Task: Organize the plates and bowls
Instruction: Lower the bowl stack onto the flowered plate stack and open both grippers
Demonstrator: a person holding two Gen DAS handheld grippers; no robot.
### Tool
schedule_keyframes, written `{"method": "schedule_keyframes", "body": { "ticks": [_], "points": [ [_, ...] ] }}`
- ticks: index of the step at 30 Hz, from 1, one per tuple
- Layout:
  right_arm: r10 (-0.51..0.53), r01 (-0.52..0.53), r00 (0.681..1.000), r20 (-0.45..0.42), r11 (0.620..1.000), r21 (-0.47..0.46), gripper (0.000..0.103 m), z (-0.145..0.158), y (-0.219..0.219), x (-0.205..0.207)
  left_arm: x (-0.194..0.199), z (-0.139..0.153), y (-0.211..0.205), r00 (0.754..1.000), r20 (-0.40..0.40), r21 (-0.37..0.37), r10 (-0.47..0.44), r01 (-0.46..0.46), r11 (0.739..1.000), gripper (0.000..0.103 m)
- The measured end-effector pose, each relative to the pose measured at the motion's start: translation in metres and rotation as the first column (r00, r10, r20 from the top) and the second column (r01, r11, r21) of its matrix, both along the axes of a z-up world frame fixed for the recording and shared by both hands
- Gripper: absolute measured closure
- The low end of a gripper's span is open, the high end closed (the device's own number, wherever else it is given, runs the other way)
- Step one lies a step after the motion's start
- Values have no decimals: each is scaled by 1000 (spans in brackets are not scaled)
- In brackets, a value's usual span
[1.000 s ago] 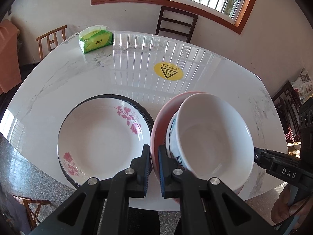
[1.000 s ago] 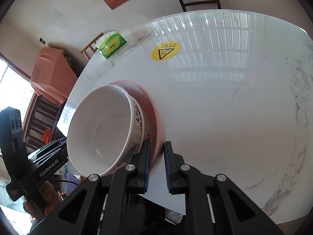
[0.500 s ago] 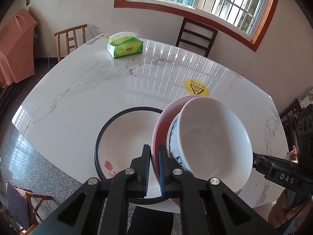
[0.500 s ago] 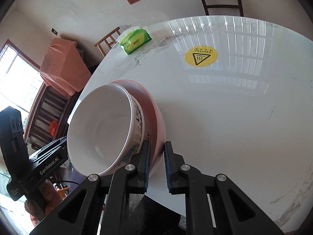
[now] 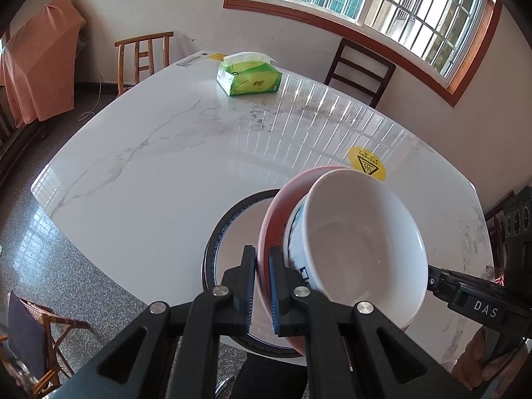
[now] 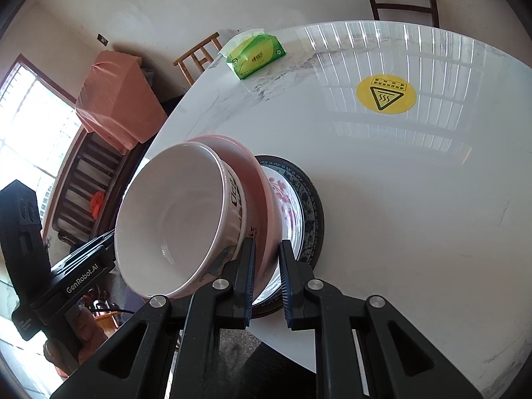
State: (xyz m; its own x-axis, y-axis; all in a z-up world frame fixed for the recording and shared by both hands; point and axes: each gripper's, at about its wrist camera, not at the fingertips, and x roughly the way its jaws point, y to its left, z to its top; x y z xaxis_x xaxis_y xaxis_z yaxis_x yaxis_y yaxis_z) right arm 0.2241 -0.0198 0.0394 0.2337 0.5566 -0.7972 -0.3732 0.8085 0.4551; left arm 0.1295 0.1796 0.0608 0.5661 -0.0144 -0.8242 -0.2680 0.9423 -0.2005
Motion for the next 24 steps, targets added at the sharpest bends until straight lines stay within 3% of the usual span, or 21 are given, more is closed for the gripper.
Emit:
{"method": "schedule_keyframes", "body": {
  "ticks": [11,18,21,24],
  "points": [
    [4,-4,1000,-6,1000,-14,88,-10,16,7,6,-25,18,999,-49,-46,19,-21,999,98],
    [-21,21,1000,-12,998,53,87,-19,9,7,-5,-27,16,999,37,-3,15,-15,1000,94],
    [-42,39,999,25,995,93,85,-20,5,3,-11,-30,14,995,100,29,22,-25,999,91],
    [-48,41,990,132,998,54,82,-15,10,-5,-19,-32,14,986,166,48,31,-40,998,84]
  ]
}}
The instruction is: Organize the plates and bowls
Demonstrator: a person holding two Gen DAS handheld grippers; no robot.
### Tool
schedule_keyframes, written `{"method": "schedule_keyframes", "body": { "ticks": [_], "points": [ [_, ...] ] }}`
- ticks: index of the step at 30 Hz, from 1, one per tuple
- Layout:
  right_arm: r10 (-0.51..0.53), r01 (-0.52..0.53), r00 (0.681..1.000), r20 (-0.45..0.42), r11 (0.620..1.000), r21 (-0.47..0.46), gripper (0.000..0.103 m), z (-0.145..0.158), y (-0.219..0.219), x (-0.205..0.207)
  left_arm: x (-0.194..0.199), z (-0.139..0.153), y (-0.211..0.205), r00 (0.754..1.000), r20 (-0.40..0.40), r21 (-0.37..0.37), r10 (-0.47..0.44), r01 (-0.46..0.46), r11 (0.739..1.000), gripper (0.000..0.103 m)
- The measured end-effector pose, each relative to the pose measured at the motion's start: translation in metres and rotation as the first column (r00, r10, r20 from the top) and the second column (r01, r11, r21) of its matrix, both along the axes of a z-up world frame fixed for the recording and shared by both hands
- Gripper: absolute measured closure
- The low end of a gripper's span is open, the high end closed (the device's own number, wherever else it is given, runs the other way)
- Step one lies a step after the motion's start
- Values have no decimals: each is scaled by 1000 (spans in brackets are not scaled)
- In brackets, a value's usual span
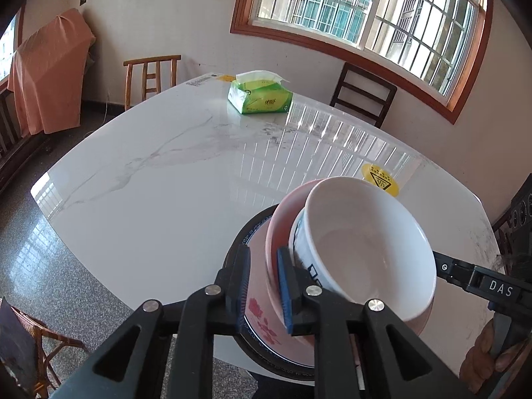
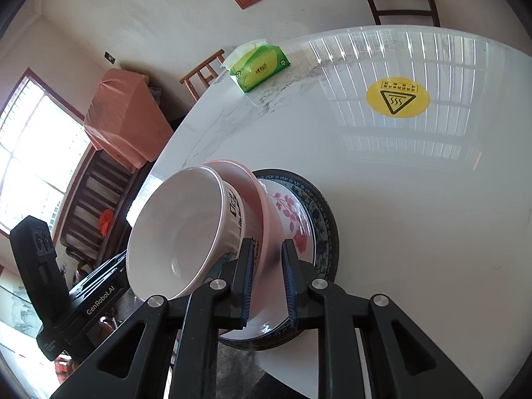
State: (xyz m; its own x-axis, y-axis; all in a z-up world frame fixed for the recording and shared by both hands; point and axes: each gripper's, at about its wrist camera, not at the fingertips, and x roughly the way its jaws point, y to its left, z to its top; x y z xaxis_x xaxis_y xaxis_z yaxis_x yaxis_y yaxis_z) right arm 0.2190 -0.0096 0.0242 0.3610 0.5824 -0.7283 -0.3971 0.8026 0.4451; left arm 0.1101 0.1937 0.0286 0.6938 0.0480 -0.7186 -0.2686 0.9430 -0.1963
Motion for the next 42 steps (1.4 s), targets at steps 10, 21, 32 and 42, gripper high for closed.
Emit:
{"method": "schedule_keyframes", "body": {
  "ticks": [10,21,32,42],
  "points": [
    [-87,89,924,372,996,10,46,28,-14,-51,-50,1,-9,960,267,146,91,-134,980,56],
    [-75,175,635,769,983,-49,9,16,-3,-170,-98,0,-39,930,359,217,83,-170,961,52],
    [-122,167,651,749,986,16,1,13,-18,-201,-127,11,-75,939,345,280,21,-124,952,52],
    [-143,170,627,766,984,44,1,14,-27,-219,-150,27,-89,921,389,299,-30,-95,950,39]
  ]
}}
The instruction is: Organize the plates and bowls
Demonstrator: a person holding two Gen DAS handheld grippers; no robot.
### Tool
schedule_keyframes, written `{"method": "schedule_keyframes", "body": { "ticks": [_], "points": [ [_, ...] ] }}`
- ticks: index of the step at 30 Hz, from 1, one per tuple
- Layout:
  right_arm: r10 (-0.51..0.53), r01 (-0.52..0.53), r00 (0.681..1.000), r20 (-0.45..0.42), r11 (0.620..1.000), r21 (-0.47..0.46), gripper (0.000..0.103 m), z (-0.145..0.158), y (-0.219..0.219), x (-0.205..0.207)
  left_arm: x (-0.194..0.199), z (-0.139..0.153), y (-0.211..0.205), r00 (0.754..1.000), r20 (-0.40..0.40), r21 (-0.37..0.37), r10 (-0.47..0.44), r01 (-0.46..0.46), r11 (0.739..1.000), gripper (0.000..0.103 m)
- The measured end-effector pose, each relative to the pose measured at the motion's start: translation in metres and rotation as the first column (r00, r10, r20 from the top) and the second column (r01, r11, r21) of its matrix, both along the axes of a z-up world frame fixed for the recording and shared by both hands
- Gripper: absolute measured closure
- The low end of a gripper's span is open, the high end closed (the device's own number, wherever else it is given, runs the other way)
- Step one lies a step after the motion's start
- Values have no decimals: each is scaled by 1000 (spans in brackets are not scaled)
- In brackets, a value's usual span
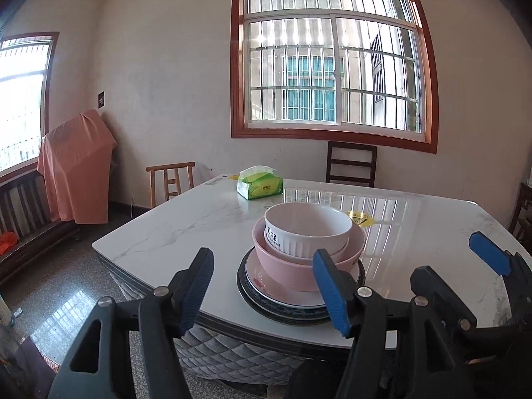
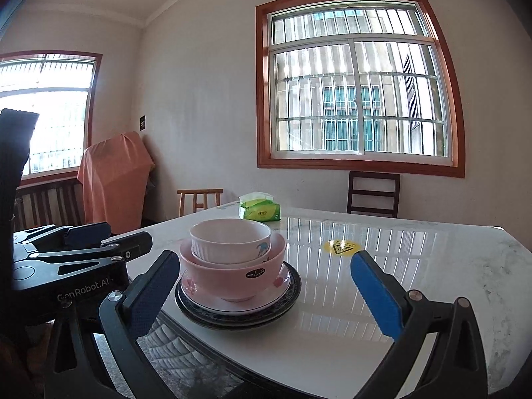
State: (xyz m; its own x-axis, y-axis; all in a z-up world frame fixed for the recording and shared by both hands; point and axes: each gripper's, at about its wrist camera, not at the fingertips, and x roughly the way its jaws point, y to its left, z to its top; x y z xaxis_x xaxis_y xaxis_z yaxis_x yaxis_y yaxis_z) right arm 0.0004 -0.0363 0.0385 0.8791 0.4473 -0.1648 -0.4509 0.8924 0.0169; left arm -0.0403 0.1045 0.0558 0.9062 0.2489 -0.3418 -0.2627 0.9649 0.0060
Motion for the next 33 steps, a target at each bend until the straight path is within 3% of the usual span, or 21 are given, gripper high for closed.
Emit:
{"method": "schedule_keyframes", "body": {
  "ticks": [10,33],
  "points": [
    [20,-20,1000,15,1000,-7,1,2,4,-9,-10,6,2,999,17,-31,-27,28,999,36],
    [18,-18,998,-67,1000,10,1,-12,-8,0,5,-10,4,995,-100,-89,-30,21,996,28]
  ]
}}
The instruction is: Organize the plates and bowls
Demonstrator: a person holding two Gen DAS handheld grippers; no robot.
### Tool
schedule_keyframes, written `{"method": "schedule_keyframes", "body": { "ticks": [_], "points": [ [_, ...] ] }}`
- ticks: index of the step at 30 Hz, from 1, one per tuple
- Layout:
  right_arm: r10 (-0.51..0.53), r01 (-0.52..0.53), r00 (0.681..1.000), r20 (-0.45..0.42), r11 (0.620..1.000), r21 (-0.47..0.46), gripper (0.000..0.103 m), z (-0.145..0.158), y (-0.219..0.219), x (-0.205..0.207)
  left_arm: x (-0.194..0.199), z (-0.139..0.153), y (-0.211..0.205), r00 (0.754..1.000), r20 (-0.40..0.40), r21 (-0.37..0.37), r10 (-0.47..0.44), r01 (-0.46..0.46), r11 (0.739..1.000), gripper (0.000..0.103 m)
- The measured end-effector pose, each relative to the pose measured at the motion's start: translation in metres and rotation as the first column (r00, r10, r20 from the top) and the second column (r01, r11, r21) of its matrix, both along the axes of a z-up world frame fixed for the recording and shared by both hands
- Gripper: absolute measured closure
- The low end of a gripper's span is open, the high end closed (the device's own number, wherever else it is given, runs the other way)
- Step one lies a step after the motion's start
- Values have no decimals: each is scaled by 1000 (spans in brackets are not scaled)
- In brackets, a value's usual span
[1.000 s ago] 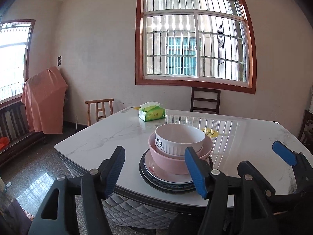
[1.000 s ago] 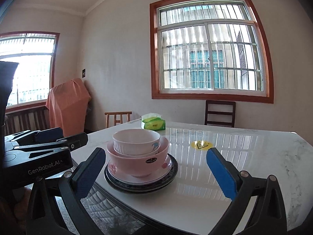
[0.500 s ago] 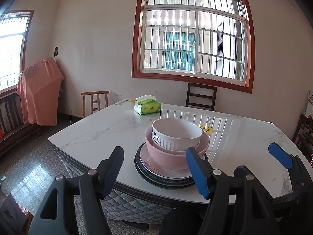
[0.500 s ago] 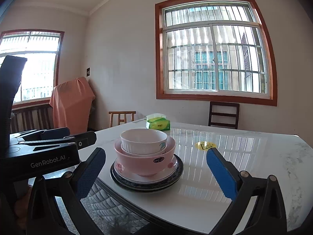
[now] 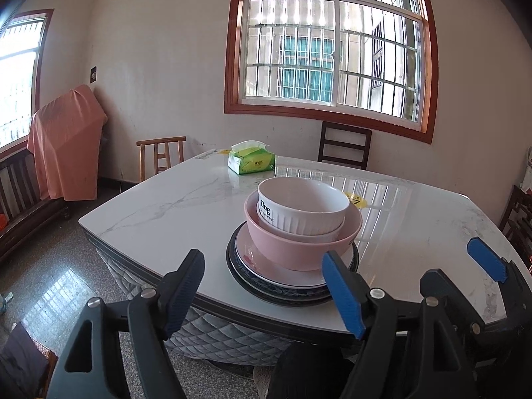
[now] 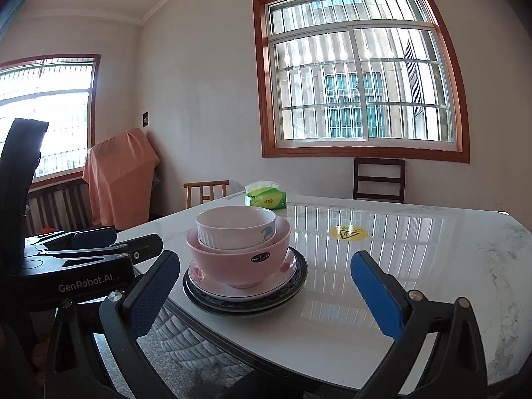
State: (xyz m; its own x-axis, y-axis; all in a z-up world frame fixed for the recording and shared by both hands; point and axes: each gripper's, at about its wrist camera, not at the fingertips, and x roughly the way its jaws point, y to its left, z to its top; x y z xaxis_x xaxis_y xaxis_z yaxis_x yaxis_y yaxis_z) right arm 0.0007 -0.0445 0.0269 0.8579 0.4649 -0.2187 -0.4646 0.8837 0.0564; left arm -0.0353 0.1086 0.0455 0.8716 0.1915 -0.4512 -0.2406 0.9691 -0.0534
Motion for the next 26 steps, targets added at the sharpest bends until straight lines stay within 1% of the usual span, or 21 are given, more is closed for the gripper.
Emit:
{"method": "schedule_keyframes", "body": {
  "ticks": [6,9,12,13,15,18,19,20,22,23,24,25,26],
  "points": [
    [-17,17,999,-35,1000,12,1,-7,-9,2,5,-6,-3,1000,-27,3,10,-10,1000,28],
    [-19,20,999,-39,1000,13,1,-8,-12,3,7,-9,-2,999,-40,-7,6,-6,1000,27],
    [-21,22,999,-43,1000,12,1,-8,-14,4,9,-13,-3,999,-53,-9,8,-9,1000,22],
    [-22,22,999,-47,1000,13,1,-8,-16,4,10,-14,-3,998,-58,-11,7,-7,1000,19],
    [-16,17,997,-77,1000,14,1,-9,-21,10,12,-16,-3,998,-58,-9,18,-18,1000,18],
    [-47,53,986,-160,998,31,1,-10,-45,29,13,-19,-2,998,-56,-14,15,-16,1000,17],
    [-67,73,976,-206,997,17,1,-11,-55,41,14,-20,-1,998,-59,-10,21,-21,1000,17],
    [-108,103,959,-261,994,-34,1,-13,-65,55,14,-21,-1,998,-61,-6,25,-25,1000,17],
    [-189,166,931,-313,981,-100,1,-20,-94,80,13,-22,-3,998,-56,8,32,-32,999,17],
    [-240,201,911,-336,968,-148,1,-24,-109,95,13,-22,-4,998,-58,12,34,-33,999,17],
    [-304,242,880,-363,948,-208,1,-29,-125,111,13,-23,-5,998,-60,15,33,-32,999,17],
    [-342,254,845,-411,933,-254,0,-35,-141,129,14,-23,-7,997,-62,21,36,-34,999,17],
    [-358,252,813,-459,927,-278,1,-41,-158,145,14,-23,-8,997,-67,30,42,-40,999,17]
  ]
}}
